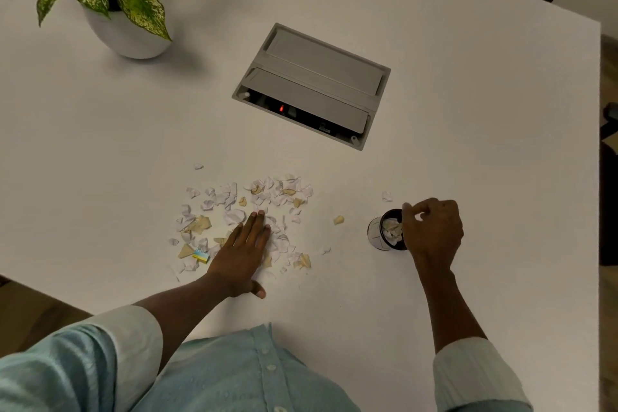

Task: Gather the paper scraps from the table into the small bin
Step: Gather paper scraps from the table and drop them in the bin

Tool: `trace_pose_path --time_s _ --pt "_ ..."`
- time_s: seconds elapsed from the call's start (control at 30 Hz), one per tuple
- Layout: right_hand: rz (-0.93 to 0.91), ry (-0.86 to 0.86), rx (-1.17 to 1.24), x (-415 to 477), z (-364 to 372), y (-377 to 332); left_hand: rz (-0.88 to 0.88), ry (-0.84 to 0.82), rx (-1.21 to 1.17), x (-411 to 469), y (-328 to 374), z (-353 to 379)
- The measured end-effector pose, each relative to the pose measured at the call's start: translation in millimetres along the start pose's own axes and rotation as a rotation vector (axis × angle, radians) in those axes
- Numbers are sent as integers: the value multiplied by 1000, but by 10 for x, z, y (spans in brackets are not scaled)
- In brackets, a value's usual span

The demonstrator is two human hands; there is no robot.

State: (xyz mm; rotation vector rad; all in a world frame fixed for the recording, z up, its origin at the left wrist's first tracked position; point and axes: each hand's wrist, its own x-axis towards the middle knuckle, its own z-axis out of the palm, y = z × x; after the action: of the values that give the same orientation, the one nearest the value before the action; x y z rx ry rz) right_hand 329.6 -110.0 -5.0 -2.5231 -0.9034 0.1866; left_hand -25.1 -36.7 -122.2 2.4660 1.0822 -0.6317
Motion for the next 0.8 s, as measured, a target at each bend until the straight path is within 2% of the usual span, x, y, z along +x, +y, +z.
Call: trace_pose_path --time_s 0.2,0.33,0.4,0.57,0.67,0.8 --pt "-101 -340 -128 515 283 -370 11 2 -20 13 -18 16" --pt "-24 -548 -327 698 632 -602 11 12 -35 16 -20 34" --pt "10 -611 -413 724 767 -675 13 11 -42 22 -20 44" --pt "-132 -696 -742 702 1070 -753 14 18 -28 21 -39 58" --pt "-19 -745 -757 673 1260 -748 18 24 -40 27 -54 78" --pt "241 -675 -532 474 1405 -780 26 20 -42 27 -68 85"
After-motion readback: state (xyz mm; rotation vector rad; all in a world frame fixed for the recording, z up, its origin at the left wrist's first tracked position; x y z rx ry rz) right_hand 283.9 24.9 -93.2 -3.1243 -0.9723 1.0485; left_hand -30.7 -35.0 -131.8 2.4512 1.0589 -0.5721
